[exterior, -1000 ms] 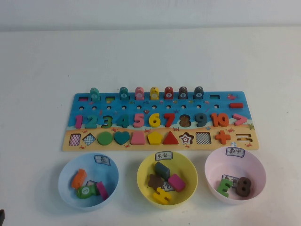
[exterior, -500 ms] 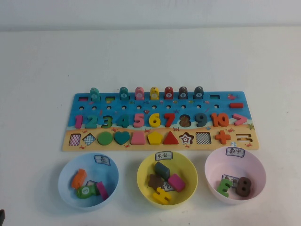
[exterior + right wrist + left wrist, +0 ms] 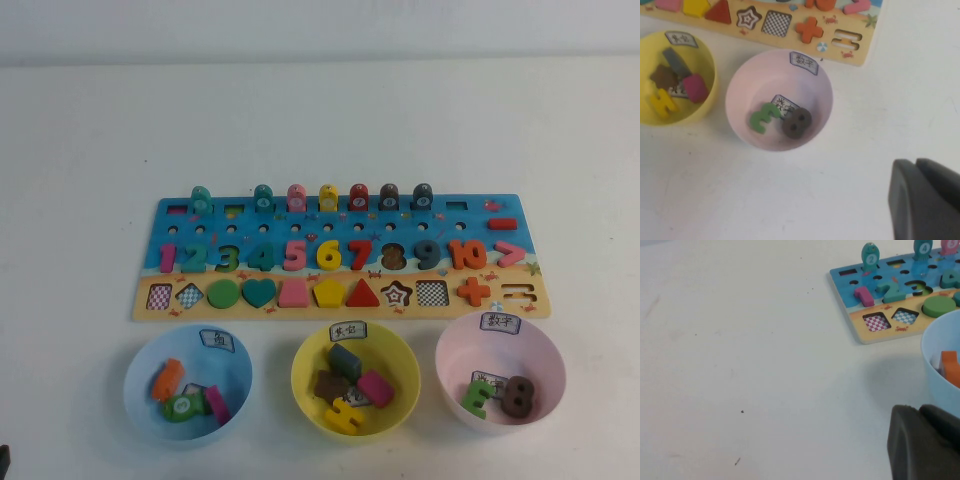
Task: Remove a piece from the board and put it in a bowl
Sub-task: Pick up the "number 9"
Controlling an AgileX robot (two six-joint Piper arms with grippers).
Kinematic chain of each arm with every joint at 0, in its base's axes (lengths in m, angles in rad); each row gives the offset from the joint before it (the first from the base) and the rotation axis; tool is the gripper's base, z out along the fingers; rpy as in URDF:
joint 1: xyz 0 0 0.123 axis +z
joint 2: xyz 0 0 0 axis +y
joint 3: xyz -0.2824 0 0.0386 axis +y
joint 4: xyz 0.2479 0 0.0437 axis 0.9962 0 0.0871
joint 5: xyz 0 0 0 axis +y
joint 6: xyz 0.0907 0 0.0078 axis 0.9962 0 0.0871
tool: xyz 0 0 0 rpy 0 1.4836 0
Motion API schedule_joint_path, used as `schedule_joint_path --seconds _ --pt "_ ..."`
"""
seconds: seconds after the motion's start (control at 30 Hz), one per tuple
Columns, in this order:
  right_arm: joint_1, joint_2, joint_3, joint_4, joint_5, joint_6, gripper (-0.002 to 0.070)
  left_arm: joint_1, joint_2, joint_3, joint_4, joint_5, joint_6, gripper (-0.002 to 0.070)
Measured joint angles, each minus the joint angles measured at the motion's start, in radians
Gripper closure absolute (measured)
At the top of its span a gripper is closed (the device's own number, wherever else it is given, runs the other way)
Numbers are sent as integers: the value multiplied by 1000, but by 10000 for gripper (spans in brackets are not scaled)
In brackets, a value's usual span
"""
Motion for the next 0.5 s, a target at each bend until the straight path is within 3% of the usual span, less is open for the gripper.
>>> schedule_joint_path --seconds 0.2,0.5 --pt "37 290 -291 -59 134 -37 694 0 0 0 0 0 0 679" --pt "229 735 -633 -238 140 -25 694 0 0 0 0 0 0 680"
